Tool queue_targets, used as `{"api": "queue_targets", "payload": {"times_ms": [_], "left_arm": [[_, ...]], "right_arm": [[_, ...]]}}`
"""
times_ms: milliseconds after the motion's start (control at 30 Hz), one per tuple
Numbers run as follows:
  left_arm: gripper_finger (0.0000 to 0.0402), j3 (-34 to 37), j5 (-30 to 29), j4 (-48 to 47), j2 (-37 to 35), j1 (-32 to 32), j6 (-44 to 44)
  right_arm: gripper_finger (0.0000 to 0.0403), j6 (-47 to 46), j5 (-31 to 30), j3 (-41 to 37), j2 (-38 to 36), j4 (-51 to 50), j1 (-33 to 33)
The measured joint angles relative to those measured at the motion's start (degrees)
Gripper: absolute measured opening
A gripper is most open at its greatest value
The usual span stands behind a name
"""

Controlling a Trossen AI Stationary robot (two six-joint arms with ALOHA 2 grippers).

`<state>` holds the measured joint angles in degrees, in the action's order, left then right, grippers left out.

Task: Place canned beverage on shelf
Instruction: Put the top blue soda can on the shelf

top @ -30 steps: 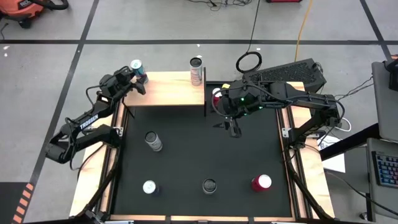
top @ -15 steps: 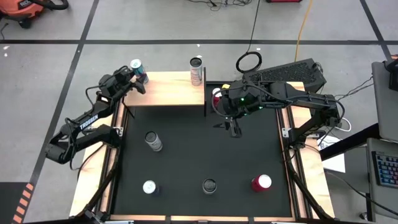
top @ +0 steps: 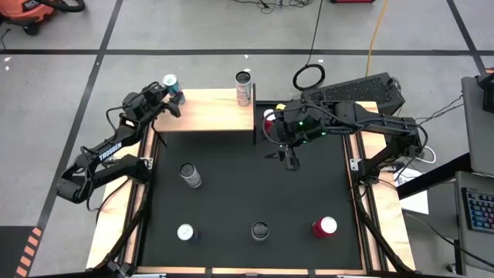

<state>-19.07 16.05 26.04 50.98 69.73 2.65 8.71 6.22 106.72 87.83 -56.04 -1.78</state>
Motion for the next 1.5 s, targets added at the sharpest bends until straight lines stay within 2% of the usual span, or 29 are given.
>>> {"api": "queue_targets", "payload": {"times_ms": [1500], "left_arm": [[0.0268, -0.11, -0.87, -0.98, -0.04, 0.00, -0.25]], "right_arm": [[0.0263, -1.48, -0.14, 0.00, 0.00, 0.01, 0.00]]}}
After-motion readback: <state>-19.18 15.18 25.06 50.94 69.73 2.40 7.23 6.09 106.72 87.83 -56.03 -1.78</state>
